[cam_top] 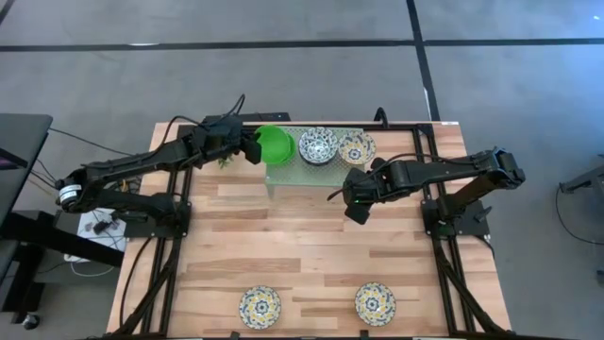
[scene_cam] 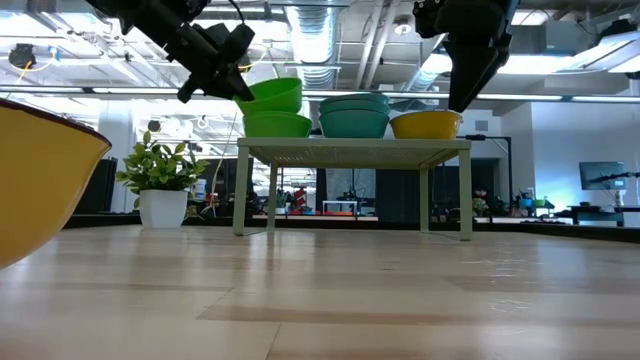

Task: Pick & Place Mini bowls
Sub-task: Stack the green bowl on top of the green bowl on the shelf, then stack the right yellow bowl on top of the yellow bowl on the shelf

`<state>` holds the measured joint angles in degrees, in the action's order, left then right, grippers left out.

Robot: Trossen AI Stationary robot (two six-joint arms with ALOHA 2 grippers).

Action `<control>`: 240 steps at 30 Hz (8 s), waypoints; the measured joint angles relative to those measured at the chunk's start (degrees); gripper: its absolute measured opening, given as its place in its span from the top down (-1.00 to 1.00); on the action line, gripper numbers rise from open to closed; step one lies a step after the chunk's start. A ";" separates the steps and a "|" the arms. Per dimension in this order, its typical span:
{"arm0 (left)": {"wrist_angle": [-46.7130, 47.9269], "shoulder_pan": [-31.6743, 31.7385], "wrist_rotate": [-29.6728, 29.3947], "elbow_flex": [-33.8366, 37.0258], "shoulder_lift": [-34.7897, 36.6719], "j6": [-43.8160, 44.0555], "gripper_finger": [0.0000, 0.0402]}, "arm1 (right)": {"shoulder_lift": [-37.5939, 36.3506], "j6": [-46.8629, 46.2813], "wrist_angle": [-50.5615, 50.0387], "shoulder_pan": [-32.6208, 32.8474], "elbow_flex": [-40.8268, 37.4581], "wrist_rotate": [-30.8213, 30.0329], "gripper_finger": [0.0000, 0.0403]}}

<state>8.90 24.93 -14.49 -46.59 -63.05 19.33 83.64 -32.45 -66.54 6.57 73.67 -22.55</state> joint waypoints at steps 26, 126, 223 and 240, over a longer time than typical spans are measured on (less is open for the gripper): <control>0.97 -3.08 0.02 0.02 5.38 -14.32 0.67 | 0.00 -0.02 0.00 0.04 0.00 0.00 0.19; 1.25 -23.43 10.70 7.04 13.40 -17.56 0.62 | 3.01 -37.82 36.20 34.33 -25.53 24.06 0.21; 0.02 -23.39 10.66 7.02 13.38 -17.38 0.62 | 0.13 14.85 -12.95 -42.08 20.96 18.06 0.97; 0.02 -23.41 10.66 7.02 13.38 -17.37 0.62 | 0.09 16.52 -9.20 -42.05 16.94 19.58 0.97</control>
<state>8.93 1.52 -3.84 -39.57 -49.67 1.96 83.72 -15.92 -75.74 -35.48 90.61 -2.96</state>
